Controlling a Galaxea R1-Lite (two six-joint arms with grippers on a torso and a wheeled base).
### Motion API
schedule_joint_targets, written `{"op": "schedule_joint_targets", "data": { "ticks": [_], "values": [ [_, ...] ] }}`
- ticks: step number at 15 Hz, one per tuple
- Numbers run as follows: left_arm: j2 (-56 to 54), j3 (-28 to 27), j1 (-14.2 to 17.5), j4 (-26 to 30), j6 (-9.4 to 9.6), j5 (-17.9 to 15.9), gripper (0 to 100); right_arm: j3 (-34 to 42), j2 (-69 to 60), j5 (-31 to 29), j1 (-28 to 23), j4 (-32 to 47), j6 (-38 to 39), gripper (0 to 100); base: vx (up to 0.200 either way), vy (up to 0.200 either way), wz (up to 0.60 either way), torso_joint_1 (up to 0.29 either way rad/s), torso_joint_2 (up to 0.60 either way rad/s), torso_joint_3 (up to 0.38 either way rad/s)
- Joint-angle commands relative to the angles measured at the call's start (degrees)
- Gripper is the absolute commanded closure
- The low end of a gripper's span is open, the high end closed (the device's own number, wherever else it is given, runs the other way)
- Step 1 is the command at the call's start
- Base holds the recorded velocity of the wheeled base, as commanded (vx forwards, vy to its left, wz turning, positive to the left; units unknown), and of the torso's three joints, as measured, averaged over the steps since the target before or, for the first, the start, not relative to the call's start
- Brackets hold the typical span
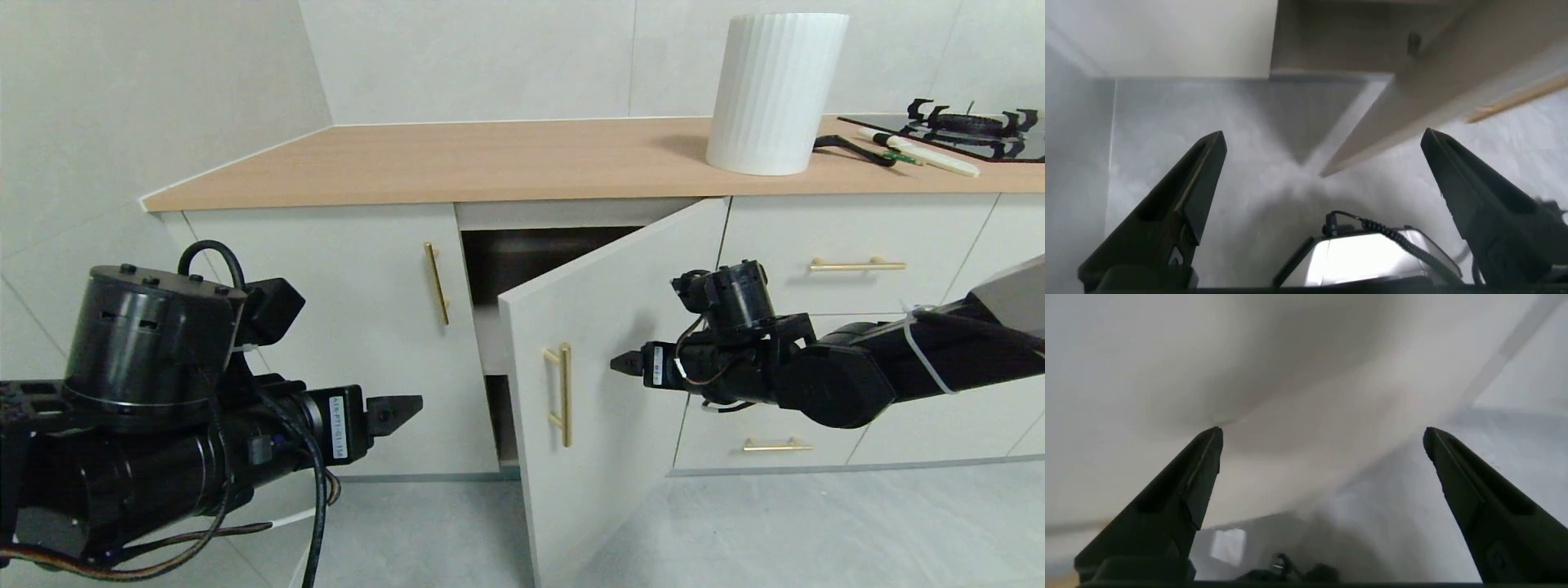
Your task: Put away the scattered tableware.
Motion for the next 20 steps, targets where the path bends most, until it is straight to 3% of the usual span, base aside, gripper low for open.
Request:
{"op": "schedule_joint_targets", "data": {
  "ticks": [1,9,12,20],
  "values": [
    [0.3,0.0,0.0,0.0,-0.06,0.0,0,-0.1,0.1,0.0,0.6,0.0,0.4,0,0.0,0.0,0.0,0.0,0.0,0.0],
    [0.1,-0.1,0.0,0.0,-0.06,0.4,0,-5.6,2.4,-1.1,3.5,-1.9,12.4,0,0.0,0.0,0.0,0.0,0.0,0.0],
    [0.4,-0.1,0.0,0.0,-0.15,0.3,0,-12.5,6.8,-5.6,3.4,-1.9,18.5,0,0.0,0.0,0.0,0.0,0.0,0.0],
    [0.4,0.0,0.0,0.0,-0.15,0.3,0,-21.0,13.3,-13.3,2.5,-1.7,20.7,0,0.0,0.0,0.0,0.0,0.0,0.0]
  ]
}}
